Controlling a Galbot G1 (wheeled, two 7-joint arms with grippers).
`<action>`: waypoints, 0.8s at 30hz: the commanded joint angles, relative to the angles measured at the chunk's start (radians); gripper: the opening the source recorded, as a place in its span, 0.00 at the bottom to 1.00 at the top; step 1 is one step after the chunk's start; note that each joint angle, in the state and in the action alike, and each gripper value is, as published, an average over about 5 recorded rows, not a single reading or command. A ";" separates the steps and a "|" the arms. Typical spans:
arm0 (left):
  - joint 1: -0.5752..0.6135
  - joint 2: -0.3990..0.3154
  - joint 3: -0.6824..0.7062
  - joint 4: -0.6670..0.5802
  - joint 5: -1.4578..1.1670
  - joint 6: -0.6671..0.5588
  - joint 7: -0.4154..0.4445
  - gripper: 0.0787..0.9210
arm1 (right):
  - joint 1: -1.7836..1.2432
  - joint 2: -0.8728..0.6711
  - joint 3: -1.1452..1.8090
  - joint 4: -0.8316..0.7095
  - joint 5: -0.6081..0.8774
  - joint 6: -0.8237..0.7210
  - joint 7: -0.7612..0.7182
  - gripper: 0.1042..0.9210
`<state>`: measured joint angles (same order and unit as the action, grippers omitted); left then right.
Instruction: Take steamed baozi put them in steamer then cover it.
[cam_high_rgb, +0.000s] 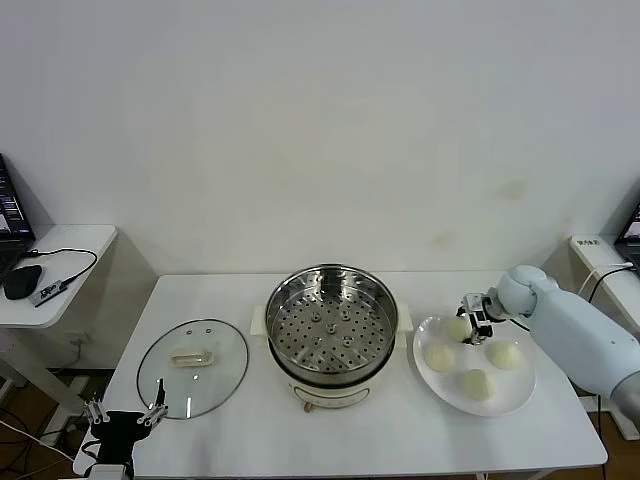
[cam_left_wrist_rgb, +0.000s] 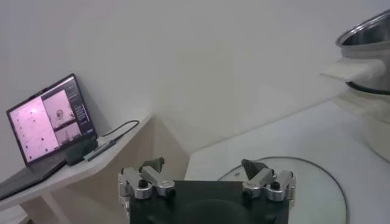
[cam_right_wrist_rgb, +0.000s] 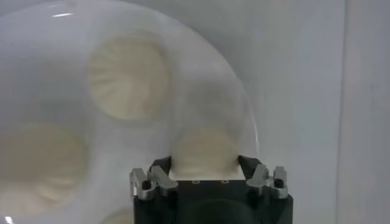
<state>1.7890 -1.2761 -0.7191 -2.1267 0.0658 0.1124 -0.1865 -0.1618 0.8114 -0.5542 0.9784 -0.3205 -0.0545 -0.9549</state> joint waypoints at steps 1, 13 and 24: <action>0.000 0.000 0.000 -0.001 0.000 -0.001 -0.001 0.88 | 0.009 0.012 -0.014 -0.025 -0.003 0.000 -0.008 0.66; 0.006 0.007 -0.003 -0.008 -0.002 -0.001 -0.001 0.88 | 0.227 -0.167 -0.181 0.230 0.209 -0.044 -0.057 0.63; -0.004 0.025 0.013 -0.015 -0.005 -0.001 -0.001 0.88 | 0.673 -0.134 -0.459 0.358 0.466 -0.091 -0.065 0.64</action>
<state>1.7845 -1.2510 -0.7072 -2.1415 0.0597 0.1115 -0.1881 0.1117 0.6774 -0.7550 1.1849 -0.0982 -0.1110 -1.0142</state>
